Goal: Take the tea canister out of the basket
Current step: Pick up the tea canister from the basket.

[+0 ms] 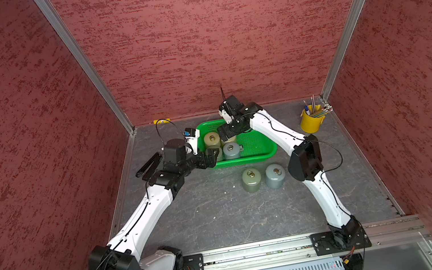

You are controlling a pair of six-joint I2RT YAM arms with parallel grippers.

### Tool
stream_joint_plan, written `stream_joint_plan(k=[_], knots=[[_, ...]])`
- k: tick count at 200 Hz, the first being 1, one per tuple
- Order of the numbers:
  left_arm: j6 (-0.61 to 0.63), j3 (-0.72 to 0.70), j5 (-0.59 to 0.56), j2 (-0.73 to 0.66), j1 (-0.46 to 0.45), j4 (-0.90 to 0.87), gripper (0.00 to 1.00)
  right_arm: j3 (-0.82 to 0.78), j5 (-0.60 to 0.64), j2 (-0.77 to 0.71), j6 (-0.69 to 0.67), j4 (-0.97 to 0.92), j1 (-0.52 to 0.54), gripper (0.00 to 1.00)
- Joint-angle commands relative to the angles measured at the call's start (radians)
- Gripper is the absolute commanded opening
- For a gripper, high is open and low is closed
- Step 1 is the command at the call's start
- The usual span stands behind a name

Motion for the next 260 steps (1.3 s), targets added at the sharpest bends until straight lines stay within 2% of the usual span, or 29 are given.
stream_joint_plan(k=[1,71,170,260], knots=[[0.037,0.023,-0.009,0.006,-0.016,-0.015,1.00,0.033,-0.004,0.046,-0.037,-0.008,-0.005,0.96],[0.039,0.034,-0.016,0.015,-0.024,-0.018,1.00,0.036,0.006,0.086,-0.028,0.031,-0.016,0.98],[0.048,0.027,-0.033,0.011,-0.024,-0.024,1.00,0.092,0.096,0.160,-0.024,0.049,-0.031,0.98],[0.046,0.026,-0.039,0.015,-0.026,-0.030,1.00,0.091,0.085,0.181,-0.003,0.084,-0.039,0.89]])
